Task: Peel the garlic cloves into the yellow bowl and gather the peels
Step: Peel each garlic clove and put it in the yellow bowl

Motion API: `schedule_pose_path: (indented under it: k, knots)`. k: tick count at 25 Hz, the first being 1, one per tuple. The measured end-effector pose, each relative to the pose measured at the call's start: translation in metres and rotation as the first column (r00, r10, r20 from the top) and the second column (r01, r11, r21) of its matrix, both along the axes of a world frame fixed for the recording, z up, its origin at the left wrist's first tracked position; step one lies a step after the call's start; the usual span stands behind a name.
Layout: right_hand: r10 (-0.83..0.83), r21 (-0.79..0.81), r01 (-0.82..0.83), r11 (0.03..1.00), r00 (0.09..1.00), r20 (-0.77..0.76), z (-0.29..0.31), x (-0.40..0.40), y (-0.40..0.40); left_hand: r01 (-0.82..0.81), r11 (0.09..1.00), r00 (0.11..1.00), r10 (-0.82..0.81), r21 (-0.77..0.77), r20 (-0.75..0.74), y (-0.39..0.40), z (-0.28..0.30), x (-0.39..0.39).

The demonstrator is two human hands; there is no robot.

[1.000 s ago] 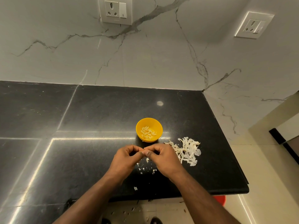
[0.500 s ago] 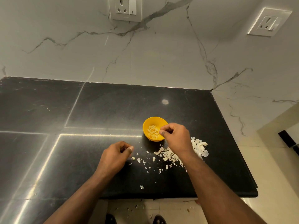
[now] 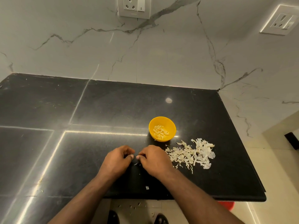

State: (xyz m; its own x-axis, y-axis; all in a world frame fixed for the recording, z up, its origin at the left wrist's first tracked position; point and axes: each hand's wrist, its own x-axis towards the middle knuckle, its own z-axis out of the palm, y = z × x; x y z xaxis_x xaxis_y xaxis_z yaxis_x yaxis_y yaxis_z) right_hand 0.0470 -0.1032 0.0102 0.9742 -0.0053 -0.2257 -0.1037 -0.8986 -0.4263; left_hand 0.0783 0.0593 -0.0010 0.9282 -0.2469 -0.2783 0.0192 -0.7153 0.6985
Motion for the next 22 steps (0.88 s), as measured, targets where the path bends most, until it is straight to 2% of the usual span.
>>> schedule_pose_path:
  k: [2,4,6,8,10,13,16,20,22]
  knots:
    - [0.043,-0.138,-0.036,0.990,0.998,0.043,-0.004,0.000,0.007,0.000,1.000,1.000,0.000,0.003,0.006,0.001,0.000,-0.001]
    - [0.061,-0.142,-0.050,0.989,0.996,0.072,-0.005,-0.001,0.010,0.011,1.000,1.000,-0.011,-0.007,0.020,0.001,0.000,-0.002]
    - [-0.001,-0.036,0.004,0.999,0.996,0.090,-0.003,-0.004,0.008,0.020,0.999,1.000,-0.019,-0.045,0.026,-0.002,0.002,-0.003]
    - [-0.122,0.146,0.109,0.983,0.989,0.084,0.002,-0.005,0.000,0.027,0.990,1.000,-0.026,-0.137,0.003,-0.007,0.003,-0.003]
    - [-0.218,0.331,0.190,0.924,0.974,0.051,0.007,-0.007,-0.010,0.026,0.972,0.999,-0.035,-0.234,-0.035,-0.015,0.004,-0.003]
    - [-0.304,0.484,0.266,0.834,0.953,-0.001,0.011,-0.015,-0.026,0.020,0.955,0.999,-0.033,-0.296,-0.041,-0.030,0.007,-0.003]
    - [-0.368,0.543,0.315,0.778,0.930,-0.010,0.012,-0.023,-0.041,0.034,0.953,0.997,-0.054,-0.301,-0.058,-0.045,0.011,-0.005]
    - [-0.411,0.518,0.331,0.789,0.910,0.046,0.016,-0.033,-0.054,0.044,0.958,0.996,-0.063,-0.282,-0.060,-0.061,0.015,-0.012]
    - [-0.428,0.559,0.329,0.761,0.902,0.053,0.018,-0.038,-0.061,0.030,0.941,0.991,-0.071,-0.337,-0.111,-0.068,0.017,-0.015]
